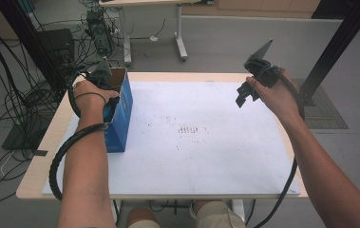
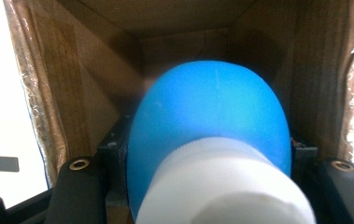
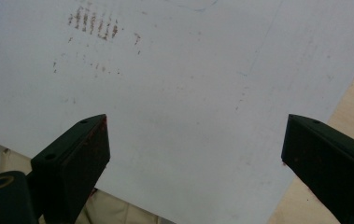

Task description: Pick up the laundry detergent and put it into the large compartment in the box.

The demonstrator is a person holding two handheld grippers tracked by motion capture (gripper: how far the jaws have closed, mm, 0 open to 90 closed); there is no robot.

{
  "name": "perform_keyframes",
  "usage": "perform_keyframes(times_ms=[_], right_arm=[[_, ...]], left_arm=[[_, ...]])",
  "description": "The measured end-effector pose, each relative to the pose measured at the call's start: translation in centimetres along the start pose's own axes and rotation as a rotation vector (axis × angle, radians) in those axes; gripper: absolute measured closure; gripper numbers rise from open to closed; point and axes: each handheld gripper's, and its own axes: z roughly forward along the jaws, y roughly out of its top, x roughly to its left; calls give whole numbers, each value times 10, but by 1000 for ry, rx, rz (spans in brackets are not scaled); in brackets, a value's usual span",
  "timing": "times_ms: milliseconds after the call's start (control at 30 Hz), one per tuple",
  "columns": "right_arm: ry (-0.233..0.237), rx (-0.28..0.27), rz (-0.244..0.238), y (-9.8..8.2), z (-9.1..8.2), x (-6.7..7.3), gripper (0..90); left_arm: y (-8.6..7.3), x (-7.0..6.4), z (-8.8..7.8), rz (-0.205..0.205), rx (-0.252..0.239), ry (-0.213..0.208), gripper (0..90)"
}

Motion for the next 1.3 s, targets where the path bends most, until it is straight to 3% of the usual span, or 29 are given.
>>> perform_keyframes(times_ms=[1300], right_arm=[[-3, -5, 2, -2, -1, 0, 80]], left_arm=[[-3, -1, 0, -7, -14, 4, 371]])
